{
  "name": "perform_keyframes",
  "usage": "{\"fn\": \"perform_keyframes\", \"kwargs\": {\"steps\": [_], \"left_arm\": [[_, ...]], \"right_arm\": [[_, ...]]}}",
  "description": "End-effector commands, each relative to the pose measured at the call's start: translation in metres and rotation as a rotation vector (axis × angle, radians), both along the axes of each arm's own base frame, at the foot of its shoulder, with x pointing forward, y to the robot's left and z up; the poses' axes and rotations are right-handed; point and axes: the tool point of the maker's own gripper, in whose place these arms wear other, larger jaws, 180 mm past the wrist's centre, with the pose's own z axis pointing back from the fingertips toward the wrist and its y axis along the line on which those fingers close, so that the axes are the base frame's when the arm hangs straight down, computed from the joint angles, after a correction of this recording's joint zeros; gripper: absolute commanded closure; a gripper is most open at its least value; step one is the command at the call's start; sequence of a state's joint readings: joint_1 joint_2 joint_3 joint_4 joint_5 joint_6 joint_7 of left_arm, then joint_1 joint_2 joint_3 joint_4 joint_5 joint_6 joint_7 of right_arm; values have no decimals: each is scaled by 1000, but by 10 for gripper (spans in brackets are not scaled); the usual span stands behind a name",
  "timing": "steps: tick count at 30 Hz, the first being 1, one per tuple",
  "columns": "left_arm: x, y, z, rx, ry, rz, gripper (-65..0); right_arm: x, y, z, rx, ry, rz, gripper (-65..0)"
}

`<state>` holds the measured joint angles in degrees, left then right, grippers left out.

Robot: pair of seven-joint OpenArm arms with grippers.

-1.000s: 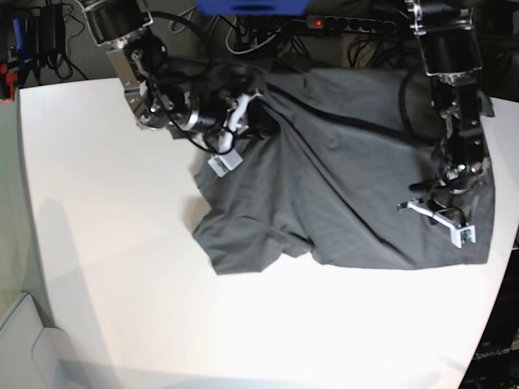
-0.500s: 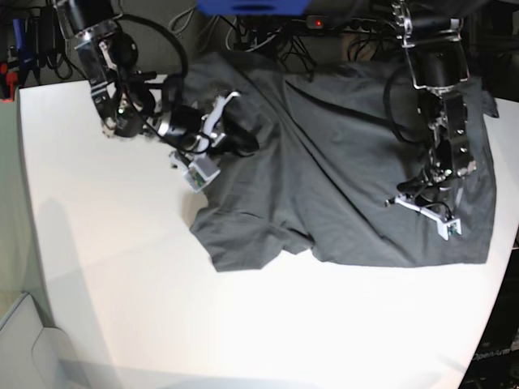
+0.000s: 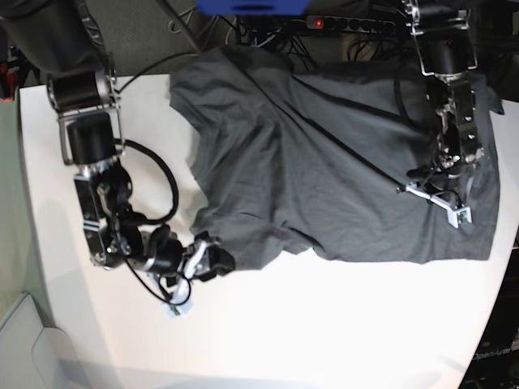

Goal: Layout the t-shirt on the table in an organized manner, then fold the t-shirt properly
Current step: 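Lower the right gripper and lay the t-shirt edge on the table, then grasp the t-shirt with the right gripper and lift it up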

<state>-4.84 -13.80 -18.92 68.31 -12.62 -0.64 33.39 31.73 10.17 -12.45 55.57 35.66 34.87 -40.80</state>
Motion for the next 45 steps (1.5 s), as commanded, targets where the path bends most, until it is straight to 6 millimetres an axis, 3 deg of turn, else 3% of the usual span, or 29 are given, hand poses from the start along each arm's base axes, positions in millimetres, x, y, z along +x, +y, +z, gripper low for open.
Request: {"fn": "perform_keyframes", "kwargs": {"steps": [1,4,7,15,18,22,26,32,34,40,45], "left_arm": [[-3,5,-1,9,32,4,-1],[-4,5,-2,7,37,3,-1],[-4,4,-2,6,37,3,-1],[-5,4,-3,5,40,3,-1],[-5,4,-3,5,40,3,-1],[-4,2,-3,3,37,3,-1],[-4,2,-2,3,32,3,-1],[-4,2,-2,3,32,3,-1],[-4,2,-2,3,32,4,-1],[-4,2,-2,3,32,4,-1],[-4,3,-3,3,33,5,-1]], "right_arm": [[23,7,30,44,-71,-7,-311],[36,23,29,52,-74,10,-313],[43,24,23,81,-82,-19,-316],[50,-17,-22,146,-32,-208,-319],[49,-27,-27,153,-39,-240,-319],[41,-22,-38,115,-26,-206,-319],[18,-13,-64,85,26,-169,-319],[-8,13,-87,50,71,-82,-310],[-16,18,-93,36,78,-55,-272],[-20,38,-67,72,-14,15,-16],[-29,36,-23,115,-161,67,0]]}}
